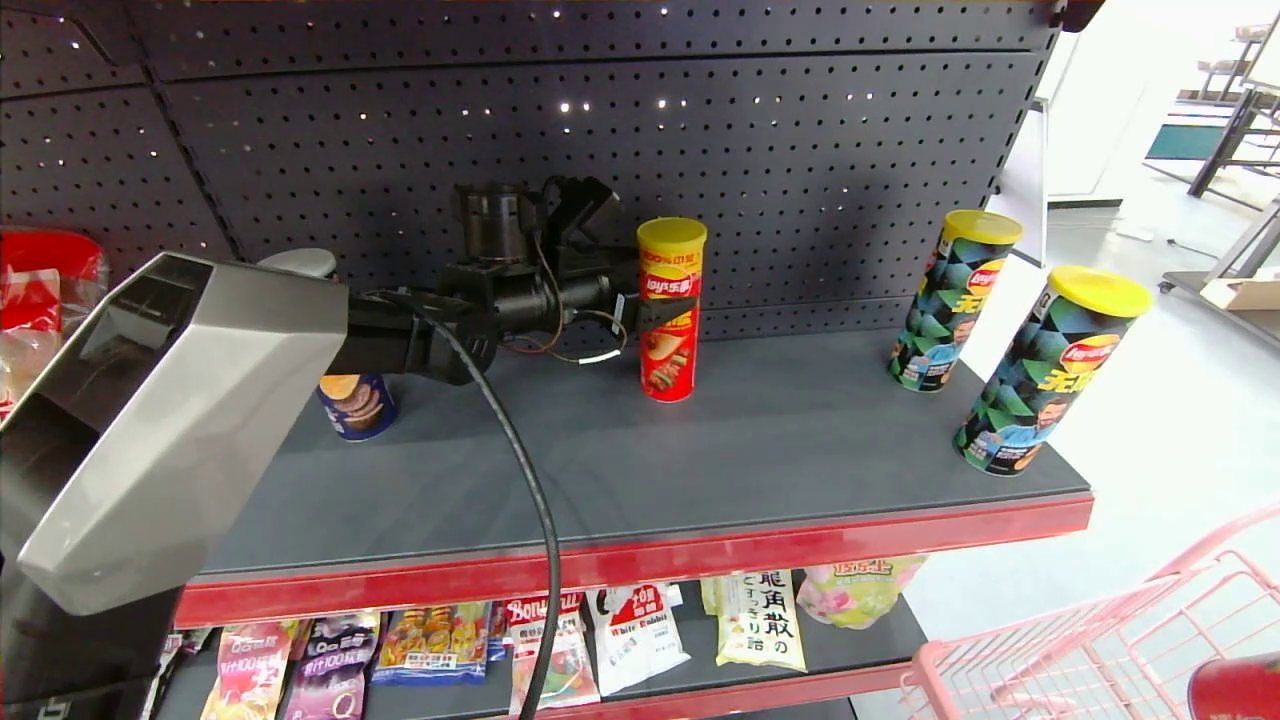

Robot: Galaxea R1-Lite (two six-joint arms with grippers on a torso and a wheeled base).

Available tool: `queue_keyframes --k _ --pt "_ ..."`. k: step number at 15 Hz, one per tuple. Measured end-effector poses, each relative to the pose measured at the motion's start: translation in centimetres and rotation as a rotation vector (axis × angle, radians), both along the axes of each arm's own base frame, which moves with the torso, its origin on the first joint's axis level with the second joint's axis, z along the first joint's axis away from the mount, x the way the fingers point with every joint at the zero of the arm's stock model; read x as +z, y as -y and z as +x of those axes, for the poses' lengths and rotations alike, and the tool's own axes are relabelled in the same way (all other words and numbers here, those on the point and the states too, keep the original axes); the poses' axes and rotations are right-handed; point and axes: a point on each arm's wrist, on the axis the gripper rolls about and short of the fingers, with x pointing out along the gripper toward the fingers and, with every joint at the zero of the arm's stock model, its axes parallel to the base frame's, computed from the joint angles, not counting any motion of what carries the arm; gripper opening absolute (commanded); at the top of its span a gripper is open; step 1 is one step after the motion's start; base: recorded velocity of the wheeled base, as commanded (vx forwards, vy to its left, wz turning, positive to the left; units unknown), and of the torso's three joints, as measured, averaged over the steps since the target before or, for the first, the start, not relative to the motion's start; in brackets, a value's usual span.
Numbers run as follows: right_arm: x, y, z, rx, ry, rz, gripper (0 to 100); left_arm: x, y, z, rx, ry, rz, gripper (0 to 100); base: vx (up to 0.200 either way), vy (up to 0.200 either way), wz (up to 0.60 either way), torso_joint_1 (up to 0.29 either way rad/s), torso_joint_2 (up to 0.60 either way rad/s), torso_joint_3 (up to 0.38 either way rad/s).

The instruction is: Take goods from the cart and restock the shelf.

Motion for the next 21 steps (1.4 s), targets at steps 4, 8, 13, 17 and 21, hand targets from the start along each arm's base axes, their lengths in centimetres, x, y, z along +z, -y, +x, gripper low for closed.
queue_keyframes --k 4,8,13,17,21 --pt "-0.1 0.0 0.0 0.000 -0.004 -0.001 0 0.5 0.3 0.9 0.024 0.007 -0.012 100 0.000 0.000 0.00 0.000 0.00 0.000" --pt "-0.1 0.0 0.0 0.000 -0.004 -0.001 0 0.0 0.5 1.2 0.022 0.003 -0.011 100 0.000 0.000 0.00 0.000 0.00 0.000" --pt "-0.3 0.0 0.1 0.000 -0.009 -0.003 0 -0.1 0.9 1.5 0.011 0.014 -0.017 100 0.000 0.000 0.00 0.000 0.00 0.000" --pt "-0.3 0.0 0.0 0.000 -0.008 -0.003 0 -0.4 1.3 1.8 0.007 0.014 -0.017 100 0.000 0.000 0.00 0.000 0.00 0.000" --pt "-0.4 0.0 0.0 -0.003 -0.009 -0.003 0 -0.9 1.4 2.0 0.013 0.010 -0.016 0 0.000 0.000 0.00 0.000 0.00 0.000"
